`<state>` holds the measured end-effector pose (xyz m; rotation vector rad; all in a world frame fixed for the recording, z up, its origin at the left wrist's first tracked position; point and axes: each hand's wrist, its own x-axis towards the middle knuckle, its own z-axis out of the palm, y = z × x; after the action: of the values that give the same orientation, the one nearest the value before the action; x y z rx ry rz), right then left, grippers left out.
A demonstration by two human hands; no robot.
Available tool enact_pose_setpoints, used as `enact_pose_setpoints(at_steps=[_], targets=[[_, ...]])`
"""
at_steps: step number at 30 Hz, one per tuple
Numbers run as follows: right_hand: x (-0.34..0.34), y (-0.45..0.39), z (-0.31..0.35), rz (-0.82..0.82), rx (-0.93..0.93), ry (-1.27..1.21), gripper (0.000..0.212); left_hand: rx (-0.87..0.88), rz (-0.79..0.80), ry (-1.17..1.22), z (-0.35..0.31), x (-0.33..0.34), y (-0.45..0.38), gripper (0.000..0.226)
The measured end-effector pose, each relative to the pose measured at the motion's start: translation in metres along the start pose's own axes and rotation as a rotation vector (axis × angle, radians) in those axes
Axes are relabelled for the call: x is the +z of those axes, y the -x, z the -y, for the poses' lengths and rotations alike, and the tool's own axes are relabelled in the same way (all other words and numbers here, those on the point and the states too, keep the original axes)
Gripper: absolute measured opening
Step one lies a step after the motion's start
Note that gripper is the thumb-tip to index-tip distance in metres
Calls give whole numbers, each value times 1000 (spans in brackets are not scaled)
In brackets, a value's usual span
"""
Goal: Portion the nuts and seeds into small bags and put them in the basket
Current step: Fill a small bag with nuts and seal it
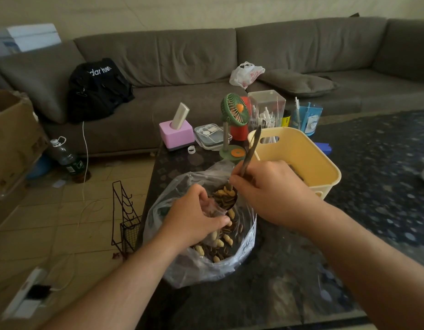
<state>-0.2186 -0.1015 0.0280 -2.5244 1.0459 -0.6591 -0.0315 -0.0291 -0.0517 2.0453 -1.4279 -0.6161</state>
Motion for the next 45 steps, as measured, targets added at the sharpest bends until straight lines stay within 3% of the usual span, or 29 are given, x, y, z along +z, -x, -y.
enact_pose_setpoints(at_steps=[4, 9, 38, 45], targets=[[2, 0, 3, -69, -196, 105, 27, -5, -48, 61, -1, 2, -4, 54], [8, -1, 2, -48, -248, 133, 26, -31, -67, 146, 2, 7, -5, 56], [21, 0, 1, -94, -256, 20, 26, 27, -181, 244, 6, 24, -4, 59], [26, 1, 2, -76, -252, 24, 38, -123, -149, 386, 12, 24, -10, 57]])
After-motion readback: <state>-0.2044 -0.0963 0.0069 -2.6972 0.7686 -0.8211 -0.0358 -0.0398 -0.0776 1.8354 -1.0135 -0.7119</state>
